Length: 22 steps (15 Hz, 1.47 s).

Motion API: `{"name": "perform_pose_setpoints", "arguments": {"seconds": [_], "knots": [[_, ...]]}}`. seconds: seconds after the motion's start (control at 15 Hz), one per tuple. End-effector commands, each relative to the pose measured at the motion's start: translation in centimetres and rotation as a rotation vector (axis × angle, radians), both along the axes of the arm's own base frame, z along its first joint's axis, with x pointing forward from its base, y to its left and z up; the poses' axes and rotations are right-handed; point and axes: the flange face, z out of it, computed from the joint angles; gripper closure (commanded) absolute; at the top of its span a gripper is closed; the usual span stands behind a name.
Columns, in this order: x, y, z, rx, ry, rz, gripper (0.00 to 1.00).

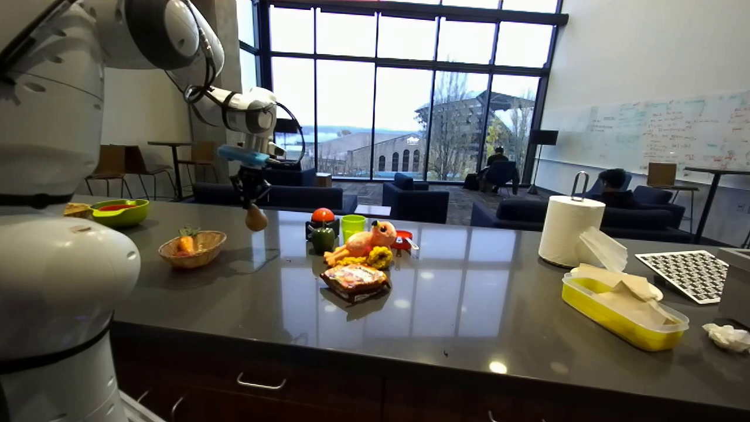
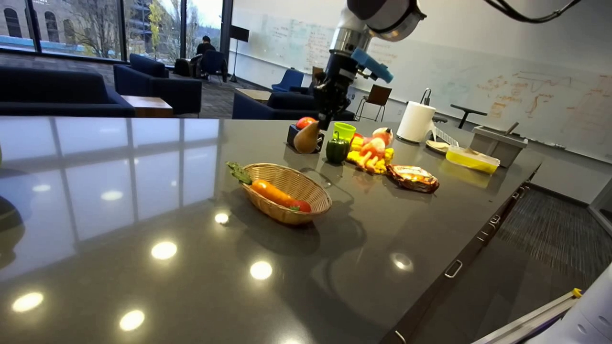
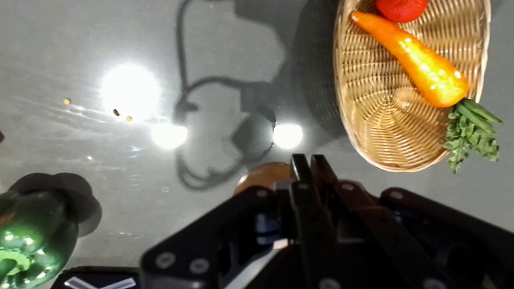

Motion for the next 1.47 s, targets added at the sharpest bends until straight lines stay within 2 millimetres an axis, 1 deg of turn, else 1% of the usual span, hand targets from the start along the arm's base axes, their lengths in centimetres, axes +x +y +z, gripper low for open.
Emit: {"name": "perform_pose_setpoints", "arguments": {"seconds": [0.0, 0.33, 0.53, 0.87, 1.2, 1.27, 1.33, 1.4], "knots": [[1.1, -1.7, -1.6, -0.040, -0.012, -0.008, 0.98], [3.3, -3.5, -4.7, -0.077, -0.009, -0.031, 0.98], [4.6, -4.9, -5.9, -0.103, -0.008, -0.047, 0.98], [6.7, -6.7, -6.6, -0.119, -0.014, -0.076, 0.98], [8.0, -6.9, -6.2, -0.115, -0.034, -0.094, 0.98], [8.0, -6.8, -6.2, -0.116, -0.036, -0.095, 0.97], [8.1, -6.6, -6.1, -0.115, -0.036, -0.095, 0.69], [8.1, -6.5, -6.2, -0.114, -0.036, -0.096, 0.68]]}}
